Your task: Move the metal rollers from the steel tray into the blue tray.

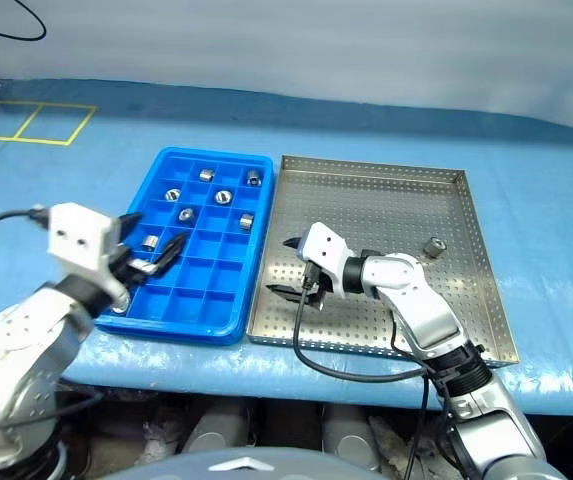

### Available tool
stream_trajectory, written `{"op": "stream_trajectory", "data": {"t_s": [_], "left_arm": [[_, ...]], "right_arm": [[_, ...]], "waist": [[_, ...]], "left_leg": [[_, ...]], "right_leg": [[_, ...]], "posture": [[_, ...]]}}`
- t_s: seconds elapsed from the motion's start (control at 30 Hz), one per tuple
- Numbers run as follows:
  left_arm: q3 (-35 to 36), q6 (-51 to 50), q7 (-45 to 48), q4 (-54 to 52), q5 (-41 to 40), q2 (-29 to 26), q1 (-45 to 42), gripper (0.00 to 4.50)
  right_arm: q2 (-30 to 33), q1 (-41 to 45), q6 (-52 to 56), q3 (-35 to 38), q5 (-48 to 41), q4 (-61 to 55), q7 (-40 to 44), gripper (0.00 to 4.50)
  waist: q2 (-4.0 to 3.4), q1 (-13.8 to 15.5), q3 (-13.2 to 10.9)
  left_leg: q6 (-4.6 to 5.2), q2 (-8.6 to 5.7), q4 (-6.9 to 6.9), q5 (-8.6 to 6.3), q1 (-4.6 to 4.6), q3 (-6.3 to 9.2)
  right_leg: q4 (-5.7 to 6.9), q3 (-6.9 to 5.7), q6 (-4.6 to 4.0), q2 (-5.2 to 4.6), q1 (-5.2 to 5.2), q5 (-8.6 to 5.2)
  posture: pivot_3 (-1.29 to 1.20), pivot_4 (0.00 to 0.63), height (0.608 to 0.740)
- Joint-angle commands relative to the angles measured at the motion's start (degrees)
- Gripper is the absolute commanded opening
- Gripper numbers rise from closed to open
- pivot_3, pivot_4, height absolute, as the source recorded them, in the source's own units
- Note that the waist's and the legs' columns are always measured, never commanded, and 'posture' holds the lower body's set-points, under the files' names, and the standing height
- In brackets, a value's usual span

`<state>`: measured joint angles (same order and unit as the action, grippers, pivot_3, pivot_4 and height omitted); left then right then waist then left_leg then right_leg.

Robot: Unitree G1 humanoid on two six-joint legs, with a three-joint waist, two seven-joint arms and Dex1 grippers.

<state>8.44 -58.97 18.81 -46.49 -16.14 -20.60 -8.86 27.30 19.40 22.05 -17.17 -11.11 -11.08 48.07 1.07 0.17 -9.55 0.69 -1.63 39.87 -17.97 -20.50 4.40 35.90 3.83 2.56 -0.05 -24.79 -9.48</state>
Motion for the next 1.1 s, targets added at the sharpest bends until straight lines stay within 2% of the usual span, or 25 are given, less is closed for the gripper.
{"op": "stream_trajectory", "data": {"t_s": [0.03, 0.2, 0.33, 0.53, 0.8, 1.1], "left_arm": [[-9.0, 5.2, 0.2, 11.1, 1.5, 2.3, -8.4, 3.94], [-18.8, 11.4, 3.1, 27.0, 4.3, 4.1, -18.3, 3.94], [-21.5, 14.0, 5.9, 34.2, 4.6, 4.8, -21.5, 3.94], [-26.2, 17.4, 9.7, 43.9, 7.6, 4.5, -24.7, 3.94], [-27.0, 19.8, 10.3, 53.0, 9.9, 6.6, -26.0, 3.94], [-25.2, 22.6, 8.4, 61.6, 11.7, 9.0, -26.3, 3.94]], "right_arm": [[1.4, -1.0, 0.4, 3.3, 1.1, -3.4, -2.7, 4.5], [3.7, -6.4, 2.2, 7.7, 1.1, -7.3, -6.0, 4.5], [4.8, -9.4, 3.3, 10.1, 0.9, -9.7, -7.5, 4.5], [5.1, -12.9, 5.0, 11.4, 0.6, -13.4, -8.8, 4.5], [5.3, -14.3, 6.2, 11.9, 0.5, -15.6, -9.7, 4.5], [4.9, -13.1, 6.5, 10.9, 0.7, -15.5, -9.3, 4.5]], "waist": [[-0.01, -0.6, 0.0], [-0.08, -2.5, 0.0], [-0.12, -4.8, 0.0], [-0.23, -7.4, 0.1], [-0.24, -10.5, 0.1], [-0.26, -11.6, 0.1]], "left_leg": [[0.0, -0.02, 0.0, 0.0, 0.0, 0.0], [0.05, -0.14, -0.01, 0.01, -0.03, -0.02], [0.1, -0.13, -0.04, -0.03, -0.23, -0.11], [0.3, -0.1, -0.05, -0.13, -0.4, -0.15], [0.37, -0.15, -0.01, -0.13, -0.39, -0.25], [0.38, -0.15, -0.01, -0.13, -0.38, -0.26]], "right_leg": [[0.0, -0.01, 0.0, 0.12, 0.0, 0.0], [-0.04, 0.06, 0.02, 0.02, -0.01, 0.0], [-0.04, 0.18, 0.05, -0.28, -0.28, -0.02], [0.1, 0.26, 0.07, -0.23, -0.53, 0.0], [0.09, 0.38, 0.21, 0.03, -0.5, 0.05], [0.1, 0.42, 0.24, 0.03, -0.5, 0.07]], "posture": [[-0.08, 0.15, 0.74], [-0.17, 0.15, 0.74], [-0.23, 0.15, 0.74], [-0.28, 0.15, 0.74], [-0.31, 0.15, 0.74], [-0.29, 0.15, 0.74]]}}
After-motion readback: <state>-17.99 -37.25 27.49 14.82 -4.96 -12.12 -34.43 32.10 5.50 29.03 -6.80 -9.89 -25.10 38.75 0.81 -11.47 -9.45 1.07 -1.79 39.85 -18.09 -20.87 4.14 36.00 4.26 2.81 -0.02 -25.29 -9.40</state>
